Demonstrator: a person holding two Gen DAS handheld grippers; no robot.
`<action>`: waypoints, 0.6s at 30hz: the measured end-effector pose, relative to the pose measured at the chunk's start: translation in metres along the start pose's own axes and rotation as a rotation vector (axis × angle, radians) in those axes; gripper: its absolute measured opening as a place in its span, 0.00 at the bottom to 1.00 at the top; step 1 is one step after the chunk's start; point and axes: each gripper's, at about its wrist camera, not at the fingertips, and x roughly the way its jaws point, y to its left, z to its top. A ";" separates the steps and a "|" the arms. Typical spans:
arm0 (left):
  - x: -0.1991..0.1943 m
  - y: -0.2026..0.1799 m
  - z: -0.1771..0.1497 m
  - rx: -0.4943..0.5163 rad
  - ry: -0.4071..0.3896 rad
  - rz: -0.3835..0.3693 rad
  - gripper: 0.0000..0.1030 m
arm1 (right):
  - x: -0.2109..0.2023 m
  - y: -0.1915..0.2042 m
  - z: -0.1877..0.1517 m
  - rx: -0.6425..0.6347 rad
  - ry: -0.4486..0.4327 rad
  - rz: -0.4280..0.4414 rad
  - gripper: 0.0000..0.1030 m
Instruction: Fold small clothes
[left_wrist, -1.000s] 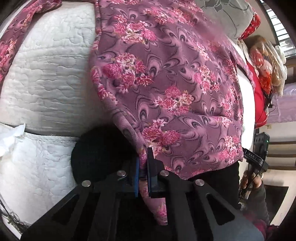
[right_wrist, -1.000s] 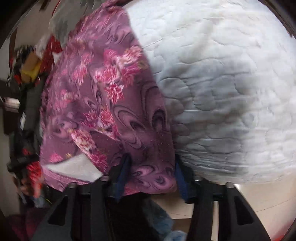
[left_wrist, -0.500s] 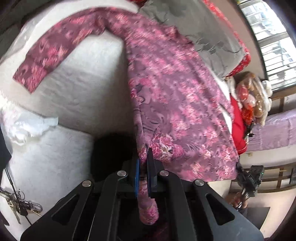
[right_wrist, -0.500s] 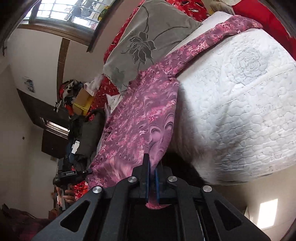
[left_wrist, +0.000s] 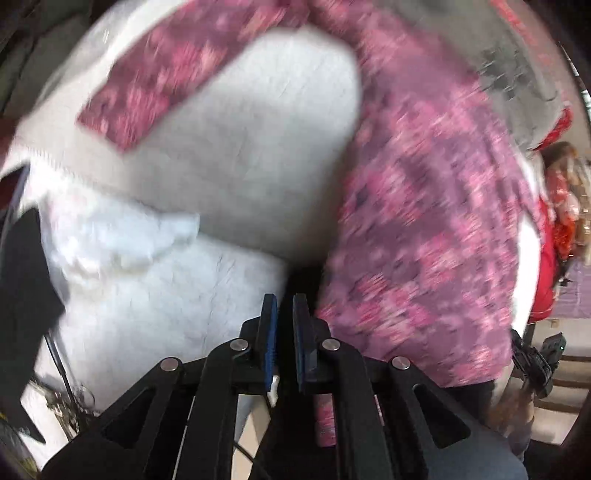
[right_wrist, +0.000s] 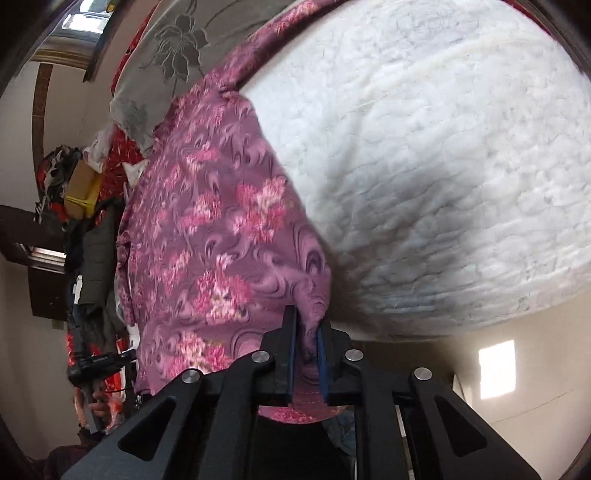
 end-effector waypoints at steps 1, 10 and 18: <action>-0.005 -0.008 0.004 0.018 -0.019 -0.010 0.09 | -0.005 0.000 0.005 -0.002 -0.025 0.005 0.14; 0.026 -0.139 0.066 0.268 -0.060 -0.053 0.46 | -0.021 0.034 0.098 -0.086 -0.260 -0.025 0.40; 0.054 -0.219 0.113 0.339 -0.123 0.020 0.46 | 0.087 0.107 0.184 -0.251 -0.204 -0.094 0.40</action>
